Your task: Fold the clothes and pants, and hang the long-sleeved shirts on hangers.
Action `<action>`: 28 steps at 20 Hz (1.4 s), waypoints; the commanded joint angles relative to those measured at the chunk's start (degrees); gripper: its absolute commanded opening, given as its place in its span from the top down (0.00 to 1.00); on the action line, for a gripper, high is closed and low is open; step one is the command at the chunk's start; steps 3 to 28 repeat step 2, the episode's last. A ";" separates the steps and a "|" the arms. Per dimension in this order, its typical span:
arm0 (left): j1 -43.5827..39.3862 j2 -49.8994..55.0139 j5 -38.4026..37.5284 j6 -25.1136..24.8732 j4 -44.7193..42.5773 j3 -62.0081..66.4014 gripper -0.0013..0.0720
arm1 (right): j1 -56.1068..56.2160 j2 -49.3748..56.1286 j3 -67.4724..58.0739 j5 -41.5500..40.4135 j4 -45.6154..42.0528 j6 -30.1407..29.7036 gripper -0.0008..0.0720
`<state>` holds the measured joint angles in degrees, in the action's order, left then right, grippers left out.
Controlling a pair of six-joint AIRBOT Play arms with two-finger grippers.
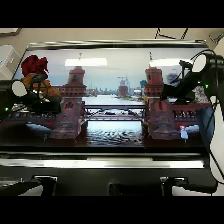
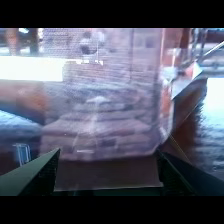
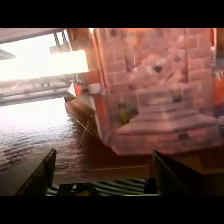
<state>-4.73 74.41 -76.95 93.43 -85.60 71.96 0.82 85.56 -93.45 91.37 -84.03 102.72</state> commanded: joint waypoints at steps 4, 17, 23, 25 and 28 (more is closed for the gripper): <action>0.00 -0.04 0.09 -0.02 0.09 -0.09 0.02 | 0.15 0.04 0.02 0.04 -0.07 0.13 0.04; 0.00 -0.04 0.09 -0.02 0.09 -0.09 0.02 | 0.15 0.04 0.02 0.04 -0.07 0.13 0.04; 0.00 -0.04 0.09 -0.02 0.09 -0.09 0.02 | 0.15 0.04 0.02 0.04 -0.07 0.13 0.04; 0.00 -0.04 0.09 -0.02 0.09 -0.09 0.02 | 0.15 0.04 0.02 0.04 -0.07 0.13 0.04; 0.00 -0.04 0.09 -0.02 0.09 -0.09 0.02 | 0.15 0.04 0.02 0.04 -0.07 0.13 0.04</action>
